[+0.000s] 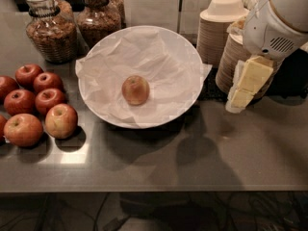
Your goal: Pick apple from white bowl
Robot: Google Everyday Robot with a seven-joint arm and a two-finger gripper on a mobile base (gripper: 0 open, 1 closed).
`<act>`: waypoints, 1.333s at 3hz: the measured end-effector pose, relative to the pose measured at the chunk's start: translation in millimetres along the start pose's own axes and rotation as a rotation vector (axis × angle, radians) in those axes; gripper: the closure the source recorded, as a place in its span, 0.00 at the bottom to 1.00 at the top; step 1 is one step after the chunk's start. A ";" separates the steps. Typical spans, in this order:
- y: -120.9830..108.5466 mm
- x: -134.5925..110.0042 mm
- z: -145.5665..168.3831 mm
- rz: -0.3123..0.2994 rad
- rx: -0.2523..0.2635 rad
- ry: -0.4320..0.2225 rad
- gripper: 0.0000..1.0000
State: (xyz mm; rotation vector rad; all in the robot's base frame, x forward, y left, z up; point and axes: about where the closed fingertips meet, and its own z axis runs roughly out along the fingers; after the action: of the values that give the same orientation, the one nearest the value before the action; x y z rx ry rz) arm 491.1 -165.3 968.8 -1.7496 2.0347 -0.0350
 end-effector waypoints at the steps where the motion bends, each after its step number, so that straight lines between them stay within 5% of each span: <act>1: 0.0 -0.2 0.1 0.000 0.000 0.000 0.00; 2: -2.3 -15.1 9.8 -0.026 -0.004 -0.034 0.00; 4: -18.4 -84.0 50.2 -0.150 -0.034 -0.144 0.00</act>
Offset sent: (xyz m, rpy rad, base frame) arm 0.0160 0.0338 -0.0101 0.0521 -0.0148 0.0745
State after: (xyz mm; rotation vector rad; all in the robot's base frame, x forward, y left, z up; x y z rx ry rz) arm 533.6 -76.0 956.3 -1.8662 1.8106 0.0771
